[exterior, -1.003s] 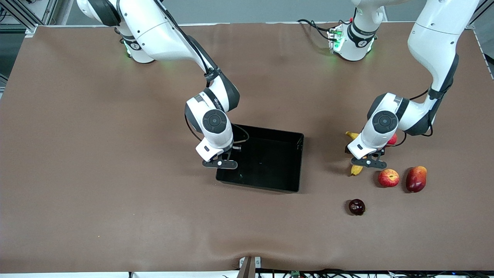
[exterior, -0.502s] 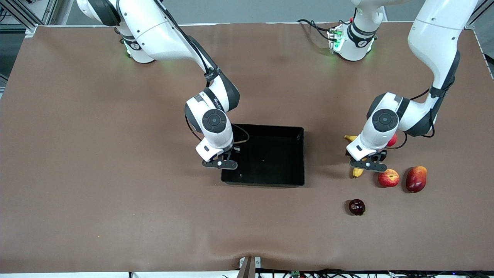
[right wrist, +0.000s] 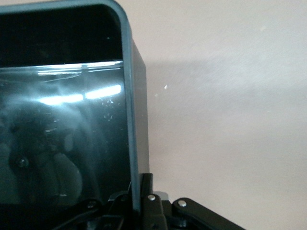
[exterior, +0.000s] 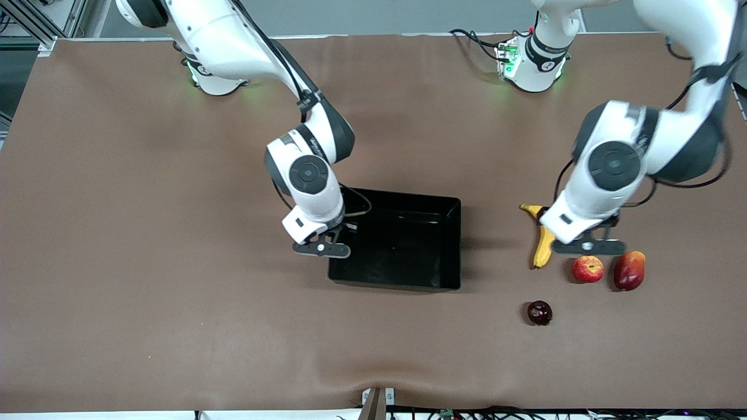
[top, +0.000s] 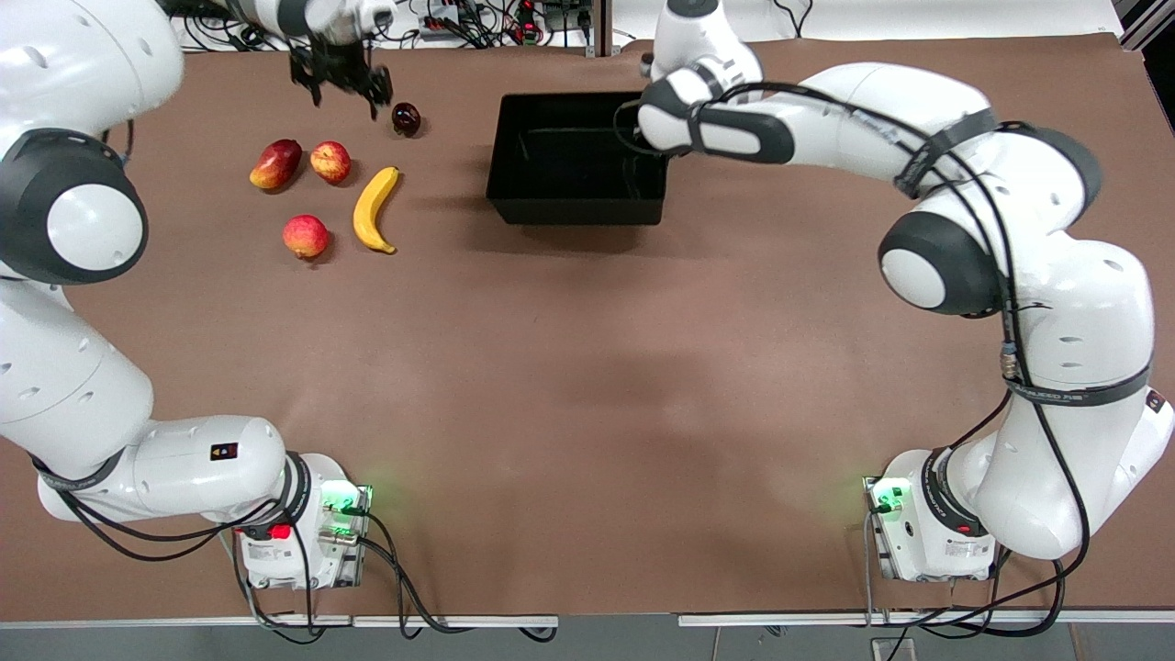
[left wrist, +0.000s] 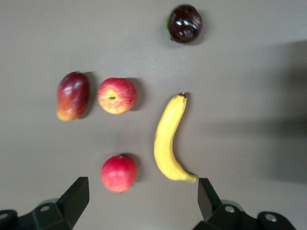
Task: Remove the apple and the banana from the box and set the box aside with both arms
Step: 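Release the banana with the left gripper while the right gripper drags the tray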
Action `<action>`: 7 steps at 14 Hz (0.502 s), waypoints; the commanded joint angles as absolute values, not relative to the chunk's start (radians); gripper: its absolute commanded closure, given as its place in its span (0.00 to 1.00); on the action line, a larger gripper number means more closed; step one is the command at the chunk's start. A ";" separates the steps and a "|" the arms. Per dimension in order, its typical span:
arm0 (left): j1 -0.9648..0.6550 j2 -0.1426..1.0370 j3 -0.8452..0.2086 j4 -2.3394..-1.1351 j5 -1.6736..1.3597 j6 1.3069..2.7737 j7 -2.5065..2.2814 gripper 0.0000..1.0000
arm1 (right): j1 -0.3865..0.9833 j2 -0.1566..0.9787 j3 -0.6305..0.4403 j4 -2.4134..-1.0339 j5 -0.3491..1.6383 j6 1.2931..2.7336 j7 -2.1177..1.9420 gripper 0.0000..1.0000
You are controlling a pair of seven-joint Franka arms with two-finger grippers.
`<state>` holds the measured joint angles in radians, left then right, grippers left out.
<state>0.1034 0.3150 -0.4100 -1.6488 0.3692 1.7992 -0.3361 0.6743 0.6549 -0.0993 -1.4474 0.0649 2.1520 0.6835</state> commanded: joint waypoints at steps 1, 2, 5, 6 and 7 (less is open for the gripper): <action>0.112 0.341 -0.411 -1.511 0.307 1.691 -0.325 0.00 | 0.623 0.554 -0.084 -1.468 0.074 2.076 0.655 1.00; 0.115 0.339 -0.410 -1.476 0.301 1.663 -0.325 0.00 | 0.600 0.531 -0.084 -1.474 0.075 2.053 0.635 1.00; 0.138 0.301 -0.402 -1.431 0.299 1.632 -0.325 0.00 | 0.502 0.457 -0.083 -1.540 0.077 2.049 0.495 1.00; 0.156 0.292 -0.409 -1.431 0.288 1.631 -0.324 0.00 | 0.453 0.437 -0.081 -1.561 0.077 2.046 0.418 1.00; 0.175 0.278 -0.408 -1.431 0.249 1.631 -0.325 0.00 | 0.402 0.419 -0.081 -1.581 0.077 2.040 0.340 1.00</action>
